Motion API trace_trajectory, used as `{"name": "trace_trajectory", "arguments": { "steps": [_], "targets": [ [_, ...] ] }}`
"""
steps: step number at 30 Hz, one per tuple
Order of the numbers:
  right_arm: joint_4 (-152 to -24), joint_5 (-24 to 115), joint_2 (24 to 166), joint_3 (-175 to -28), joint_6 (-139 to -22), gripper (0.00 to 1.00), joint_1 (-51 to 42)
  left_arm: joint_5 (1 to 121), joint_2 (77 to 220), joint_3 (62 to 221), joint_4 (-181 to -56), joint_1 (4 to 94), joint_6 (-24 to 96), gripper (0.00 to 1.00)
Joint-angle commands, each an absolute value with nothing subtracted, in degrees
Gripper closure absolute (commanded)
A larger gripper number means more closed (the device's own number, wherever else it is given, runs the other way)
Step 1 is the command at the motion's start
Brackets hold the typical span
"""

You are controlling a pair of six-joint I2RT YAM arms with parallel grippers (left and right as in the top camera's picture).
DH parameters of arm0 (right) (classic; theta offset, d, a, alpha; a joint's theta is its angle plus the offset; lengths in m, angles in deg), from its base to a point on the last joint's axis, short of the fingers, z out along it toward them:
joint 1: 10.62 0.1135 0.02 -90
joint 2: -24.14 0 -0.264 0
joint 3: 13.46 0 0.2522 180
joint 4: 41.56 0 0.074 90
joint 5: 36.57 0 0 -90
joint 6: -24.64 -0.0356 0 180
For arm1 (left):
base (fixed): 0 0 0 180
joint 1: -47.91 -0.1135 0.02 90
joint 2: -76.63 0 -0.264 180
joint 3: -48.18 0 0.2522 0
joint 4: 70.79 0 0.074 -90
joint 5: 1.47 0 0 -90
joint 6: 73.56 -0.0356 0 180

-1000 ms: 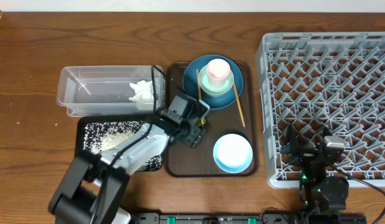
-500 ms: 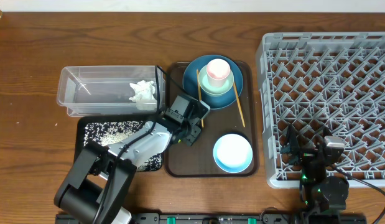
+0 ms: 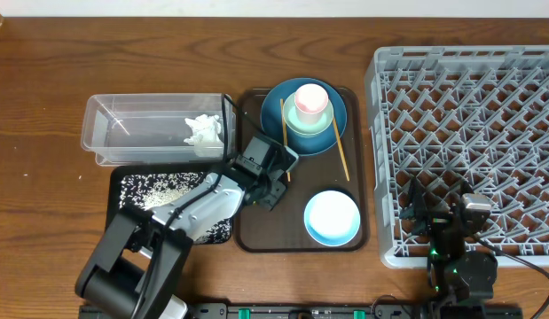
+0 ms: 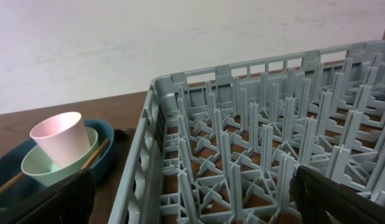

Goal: Sort waste into correct bins and load items into the dishwasher rack
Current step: 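Carry the yellow wrapper left and drop it into the clear bin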

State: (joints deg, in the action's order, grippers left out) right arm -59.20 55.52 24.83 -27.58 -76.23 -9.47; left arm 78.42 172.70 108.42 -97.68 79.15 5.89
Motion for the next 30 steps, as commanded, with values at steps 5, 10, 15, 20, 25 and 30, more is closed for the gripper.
{"name": "trace_trajectory", "arguments": {
  "steps": [5,10,15,20,25,30],
  "targets": [
    [-59.4,55.5,24.5,-27.5,-76.0,0.01,-9.9,78.8,167.7,107.9,-100.7,79.2,6.2,0.94],
    [-59.4,55.5,24.5,-27.5,-76.0,0.01,-9.9,78.8,162.2,107.9,-103.6,79.2,6.2,0.94],
    [-59.4,55.5,24.5,-27.5,-76.0,0.01,-9.9,79.8,155.2,107.9,-107.2,79.2,6.2,0.94],
    [-59.4,55.5,24.5,-27.5,-76.0,0.01,-9.9,84.1,148.2,107.9,-109.0,79.2,6.2,0.94],
    [-59.4,55.5,24.5,-27.5,-76.0,0.01,-9.9,91.0,142.4,107.9,-107.6,78.9,6.2,0.94],
    [-59.4,55.5,24.5,-27.5,-76.0,0.01,-9.9,100.2,141.6,107.9,-103.6,76.0,8.9,0.94]
  ]
}}
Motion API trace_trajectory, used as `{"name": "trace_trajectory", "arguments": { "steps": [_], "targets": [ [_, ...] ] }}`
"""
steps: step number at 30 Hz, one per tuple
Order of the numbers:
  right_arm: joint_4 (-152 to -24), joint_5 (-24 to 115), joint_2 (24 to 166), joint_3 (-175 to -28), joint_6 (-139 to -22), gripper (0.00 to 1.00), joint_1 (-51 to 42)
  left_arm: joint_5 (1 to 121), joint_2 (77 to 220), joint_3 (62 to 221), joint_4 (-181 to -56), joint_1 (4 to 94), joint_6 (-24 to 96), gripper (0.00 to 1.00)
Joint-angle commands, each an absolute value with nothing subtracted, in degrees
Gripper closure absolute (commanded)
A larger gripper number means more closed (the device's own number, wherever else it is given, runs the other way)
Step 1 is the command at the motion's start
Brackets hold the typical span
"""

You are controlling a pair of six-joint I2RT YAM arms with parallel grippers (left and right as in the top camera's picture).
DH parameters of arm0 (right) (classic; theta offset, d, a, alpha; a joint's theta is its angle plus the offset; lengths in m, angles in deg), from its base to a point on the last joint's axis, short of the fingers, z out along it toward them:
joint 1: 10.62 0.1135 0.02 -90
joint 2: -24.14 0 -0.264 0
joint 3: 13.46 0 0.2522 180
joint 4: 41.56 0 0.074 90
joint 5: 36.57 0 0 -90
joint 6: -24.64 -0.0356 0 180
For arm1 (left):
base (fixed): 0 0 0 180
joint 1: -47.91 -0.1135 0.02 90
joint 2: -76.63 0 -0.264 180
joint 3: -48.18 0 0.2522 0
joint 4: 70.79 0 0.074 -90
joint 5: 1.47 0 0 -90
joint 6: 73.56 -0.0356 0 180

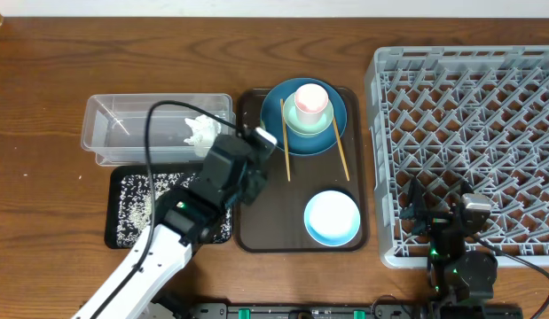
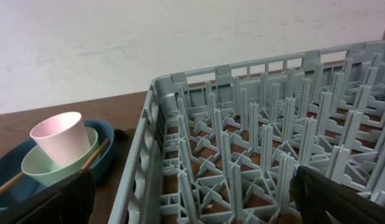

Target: Sort waste into correct bins and load items into the dishwasher rack

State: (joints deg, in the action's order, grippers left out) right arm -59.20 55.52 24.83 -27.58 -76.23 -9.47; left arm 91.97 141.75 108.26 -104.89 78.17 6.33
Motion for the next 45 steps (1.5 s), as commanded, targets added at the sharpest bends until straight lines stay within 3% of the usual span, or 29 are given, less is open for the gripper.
{"name": "trace_trajectory", "arguments": {
  "steps": [1,11,13,16,21,28,35,41,45],
  "targets": [
    [-59.4,55.5,24.5,-27.5,-76.0,0.01,-9.9,100.7,141.8,107.9,-103.1,75.3,9.5,0.94],
    [-59.4,55.5,24.5,-27.5,-76.0,0.01,-9.9,101.2,148.2,107.9,-98.0,61.9,14.8,0.92],
    [-59.4,55.5,24.5,-27.5,-76.0,0.01,-9.9,101.2,149.8,107.9,-97.7,60.2,15.1,0.84],
    [-59.4,55.5,24.5,-27.5,-76.0,0.01,-9.9,101.2,151.2,107.9,-97.0,59.0,15.1,0.57],
    [-59.4,55.5,24.5,-27.5,-76.0,0.01,-9.9,99.8,150.7,107.9,-95.6,59.0,15.1,0.41],
    [-59.4,55.5,24.5,-27.5,-76.0,0.01,-9.9,93.4,146.9,107.9,-95.6,59.4,16.0,0.36],
    [-59.4,55.5,24.5,-27.5,-76.0,0.01,-9.9,84.8,139.1,107.9,-95.6,60.3,26.8,0.34],
    [-59.4,55.5,24.5,-27.5,-76.0,0.01,-9.9,73.8,134.1,107.9,-95.6,60.3,40.5,0.18],
    [-59.4,55.5,24.5,-27.5,-76.0,0.01,-9.9,70.5,133.9,107.9,-97.4,60.3,42.7,0.14]
  ]
}}
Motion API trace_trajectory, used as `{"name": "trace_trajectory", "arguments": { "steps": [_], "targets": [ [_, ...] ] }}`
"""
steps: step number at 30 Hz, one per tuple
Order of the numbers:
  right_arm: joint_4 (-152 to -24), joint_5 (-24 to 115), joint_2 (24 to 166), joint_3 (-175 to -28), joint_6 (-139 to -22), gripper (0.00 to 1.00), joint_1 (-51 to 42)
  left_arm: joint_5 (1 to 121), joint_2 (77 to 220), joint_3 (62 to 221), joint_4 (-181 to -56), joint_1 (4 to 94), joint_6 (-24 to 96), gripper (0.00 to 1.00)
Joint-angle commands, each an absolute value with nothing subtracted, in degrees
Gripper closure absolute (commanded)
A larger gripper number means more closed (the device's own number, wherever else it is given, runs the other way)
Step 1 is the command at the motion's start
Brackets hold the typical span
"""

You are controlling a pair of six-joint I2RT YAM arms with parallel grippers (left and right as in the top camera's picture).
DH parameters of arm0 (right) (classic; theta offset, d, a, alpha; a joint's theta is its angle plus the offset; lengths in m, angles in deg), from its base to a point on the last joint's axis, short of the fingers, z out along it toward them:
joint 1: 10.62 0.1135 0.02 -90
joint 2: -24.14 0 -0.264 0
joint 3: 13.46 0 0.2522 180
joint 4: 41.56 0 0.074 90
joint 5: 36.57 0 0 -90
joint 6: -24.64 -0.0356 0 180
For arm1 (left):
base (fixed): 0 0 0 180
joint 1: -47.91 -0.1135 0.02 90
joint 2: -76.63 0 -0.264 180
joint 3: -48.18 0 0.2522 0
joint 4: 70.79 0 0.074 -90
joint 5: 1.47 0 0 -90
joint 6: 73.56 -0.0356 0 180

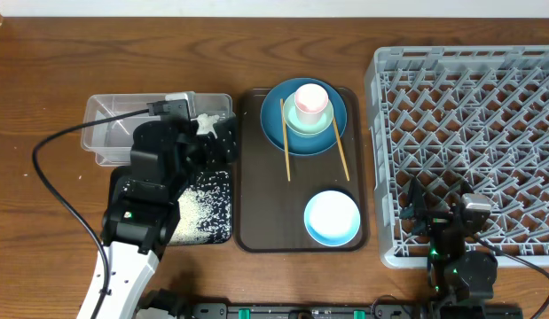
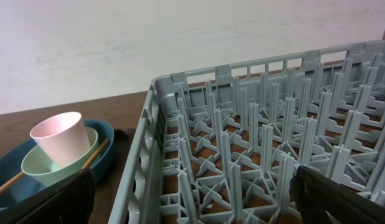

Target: Sort waste into correct bins and load items into the dishwasher rack

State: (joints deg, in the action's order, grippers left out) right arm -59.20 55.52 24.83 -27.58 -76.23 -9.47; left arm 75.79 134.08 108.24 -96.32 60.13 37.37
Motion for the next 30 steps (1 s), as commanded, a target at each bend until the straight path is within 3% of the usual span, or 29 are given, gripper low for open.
{"name": "trace_trajectory", "arguments": {
  "steps": [1,11,24,30],
  "targets": [
    [-59.4,55.5,24.5,-27.5,-76.0,0.01,-9.9,70.5,134.0,107.9,-98.7,60.2,42.7,0.13],
    [-59.1,55.5,24.5,-27.5,-76.0,0.01,-9.9,70.3,135.6,107.9,-102.9,60.3,42.8,0.09],
    [-59.0,39.9,25.3,-27.9,-87.4,0.01,-9.8,67.1,133.9,107.9,-106.4,60.2,43.9,0.04],
    [-71.2,43.3,28.6,-37.2,-86.5,0.01,-9.8,72.2,133.0,107.9,-106.8,59.8,45.3,0.03]
  ]
}}
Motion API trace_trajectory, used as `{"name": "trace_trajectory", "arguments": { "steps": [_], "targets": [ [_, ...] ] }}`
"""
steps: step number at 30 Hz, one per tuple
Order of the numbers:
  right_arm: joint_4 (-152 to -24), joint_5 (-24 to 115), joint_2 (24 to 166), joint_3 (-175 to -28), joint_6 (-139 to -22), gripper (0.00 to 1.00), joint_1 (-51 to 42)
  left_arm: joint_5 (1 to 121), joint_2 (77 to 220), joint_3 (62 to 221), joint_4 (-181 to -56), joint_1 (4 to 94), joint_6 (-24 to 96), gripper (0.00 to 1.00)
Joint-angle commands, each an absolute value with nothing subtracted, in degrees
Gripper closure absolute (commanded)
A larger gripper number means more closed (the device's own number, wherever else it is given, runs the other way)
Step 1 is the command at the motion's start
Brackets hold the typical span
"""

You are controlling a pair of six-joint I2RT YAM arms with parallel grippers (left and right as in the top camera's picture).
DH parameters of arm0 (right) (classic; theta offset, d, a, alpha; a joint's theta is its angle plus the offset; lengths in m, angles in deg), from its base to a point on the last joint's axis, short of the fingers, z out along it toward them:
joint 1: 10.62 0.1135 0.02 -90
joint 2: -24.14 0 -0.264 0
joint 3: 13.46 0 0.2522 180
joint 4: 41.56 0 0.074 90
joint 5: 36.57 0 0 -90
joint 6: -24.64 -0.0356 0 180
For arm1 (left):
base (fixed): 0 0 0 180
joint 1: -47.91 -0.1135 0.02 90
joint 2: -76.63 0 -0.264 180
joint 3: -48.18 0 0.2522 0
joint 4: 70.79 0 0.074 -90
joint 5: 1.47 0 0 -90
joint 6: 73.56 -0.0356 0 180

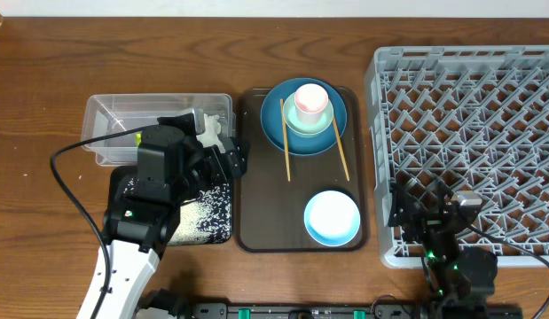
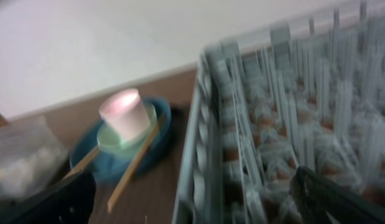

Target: Sort waste into correct bins and load items into the dishwasher rack

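A brown tray [image 1: 256, 221] carries a blue plate [image 1: 272, 115] with a green bowl [image 1: 302, 127] and a pink cup [image 1: 310, 99], two chopsticks [image 1: 285, 146], and a light blue bowl [image 1: 332, 217]. The grey dishwasher rack [image 1: 469, 115] stands at the right. My left gripper [image 1: 234, 158] hovers at the clear bin's right end, fingers apart and nothing seen between them. Beside it in the clear bin [image 1: 123, 120] lies a white crumpled tissue [image 1: 209, 133]. My right gripper [image 1: 407, 213] is open over the rack's front left corner. Its wrist view is blurred but shows the cup [image 2: 125, 111] and rack [image 2: 292, 93].
A black speckled tray [image 1: 207, 217] lies in front of the clear bin, partly under my left arm. The left arm's cable loops over the table at the left. The rack fills the table's right side up to its edge.
My left gripper has shifted slightly toward the front and right, from over the bin's end to its corner. The right gripper has turned left, so its view now takes in more of the tray.
My left gripper was first at the brown tray's left edge. It then stood nearer the bin, then over the bin's right end by the tissue, and now at the bin's corner. The right gripper stayed still over the rack until it turned just now.
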State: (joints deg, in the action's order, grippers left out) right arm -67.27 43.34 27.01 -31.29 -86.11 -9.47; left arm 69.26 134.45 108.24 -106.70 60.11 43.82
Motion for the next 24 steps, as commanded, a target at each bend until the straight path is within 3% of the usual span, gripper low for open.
{"name": "trace_trajectory", "arguments": {
  "steps": [1,5,13,22,23,24],
  "targets": [
    [-73.1,44.0,29.5,-39.5,-85.4,0.01,-9.8,72.6,132.5,107.9,-106.8,59.6,45.6,0.03],
    [-82.6,46.6,35.9,-52.6,-82.3,0.01,-9.8,74.9,128.8,107.9,-108.2,57.2,45.7,0.03],
    [-104.1,46.2,57.6,-80.8,-82.0,0.01,-9.8,93.1,124.7,107.9,-112.8,56.7,45.7,0.03],
    [-105.1,26.7,70.4,-89.5,-82.5,0.01,-9.8,93.1,124.7,107.9,-112.8,56.7,45.7,0.02],
    [-104.4,25.6,71.2,-89.4,-83.2,0.06,-9.8,93.1,124.7,107.9,-112.8,56.7,45.7,0.02],
    [-104.4,24.9,72.0,-89.4,-84.0,0.24,-9.7,93.1,124.7,107.9,-112.8,56.7,45.7,0.02]
  ]
}}
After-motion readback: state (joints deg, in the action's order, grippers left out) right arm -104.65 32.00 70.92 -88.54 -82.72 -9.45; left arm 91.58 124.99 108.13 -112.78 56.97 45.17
